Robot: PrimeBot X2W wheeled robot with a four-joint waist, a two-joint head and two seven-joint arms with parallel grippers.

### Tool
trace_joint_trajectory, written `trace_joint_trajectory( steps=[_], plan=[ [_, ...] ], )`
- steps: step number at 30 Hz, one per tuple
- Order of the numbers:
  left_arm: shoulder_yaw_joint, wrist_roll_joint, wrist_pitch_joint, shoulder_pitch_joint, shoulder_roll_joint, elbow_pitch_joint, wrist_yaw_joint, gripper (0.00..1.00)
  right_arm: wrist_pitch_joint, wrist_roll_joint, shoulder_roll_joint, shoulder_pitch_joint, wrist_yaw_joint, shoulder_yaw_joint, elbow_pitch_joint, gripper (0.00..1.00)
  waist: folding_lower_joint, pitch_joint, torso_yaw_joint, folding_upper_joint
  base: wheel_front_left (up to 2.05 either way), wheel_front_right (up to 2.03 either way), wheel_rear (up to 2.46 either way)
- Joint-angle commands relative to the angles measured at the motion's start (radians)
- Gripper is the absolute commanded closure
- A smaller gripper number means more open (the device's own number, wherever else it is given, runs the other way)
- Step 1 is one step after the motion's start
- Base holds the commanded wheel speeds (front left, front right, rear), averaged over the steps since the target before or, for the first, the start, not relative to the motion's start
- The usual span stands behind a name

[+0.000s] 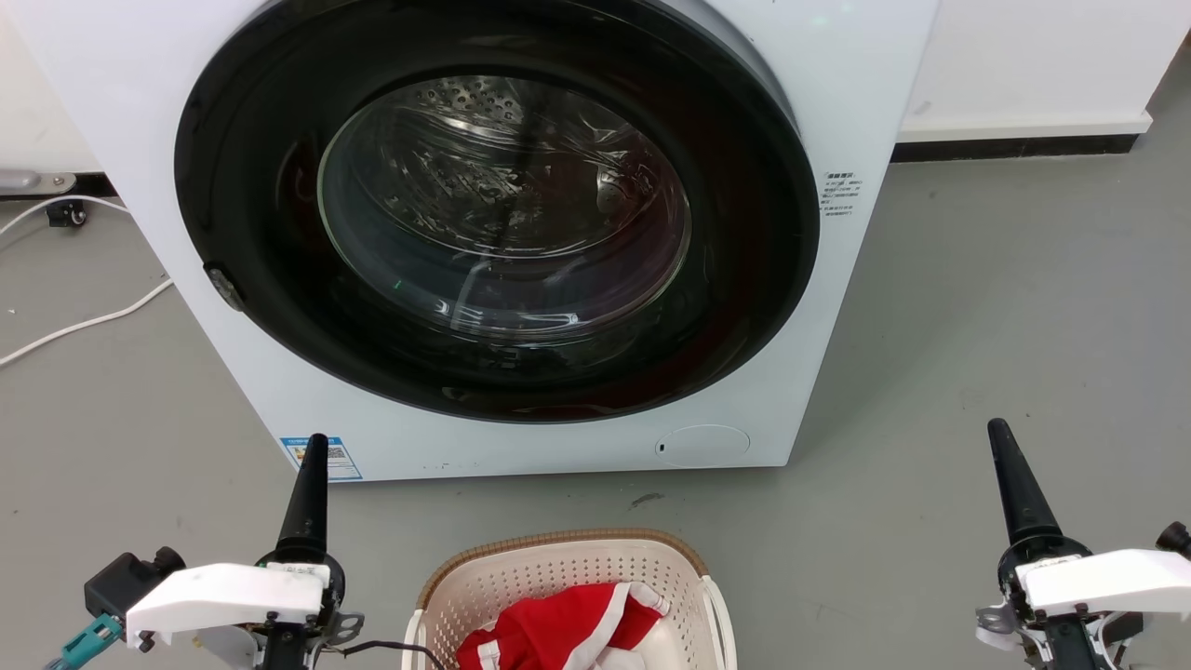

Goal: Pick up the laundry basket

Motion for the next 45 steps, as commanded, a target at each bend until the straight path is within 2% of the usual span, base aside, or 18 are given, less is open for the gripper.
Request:
trace_joint_trajectory(
  steps=[1, 19, 45],
  plan=[
    [-0.007, 0.065, -0.016, -0.003, 0.004, -0.031, 0.014, 0.0, -0.015, -0.074, -0.003, -0.005, 0.0, 0.007, -0.033, 0.0, 0.0, 0.0, 0.0, 0.0, 0.0, 0.0, 0.0],
    [-0.06, 0.391, -0.079, 0.02, 0.004, -0.064, 0.063, 0.0, -0.079, -0.435, -0.003, 0.028, 0.0, 0.037, -0.073, 0.0, 0.0, 0.001, 0.001, 0.0, 0.0, 0.0, 0.0],
    [-0.088, 0.717, -0.158, 0.042, 0.005, -0.109, 0.082, 0.0, -0.157, -0.785, -0.003, 0.064, 0.0, 0.049, -0.142, 0.0, 0.0, 0.003, 0.001, 0.0, 0.0, 0.0, 0.0]
  ],
)
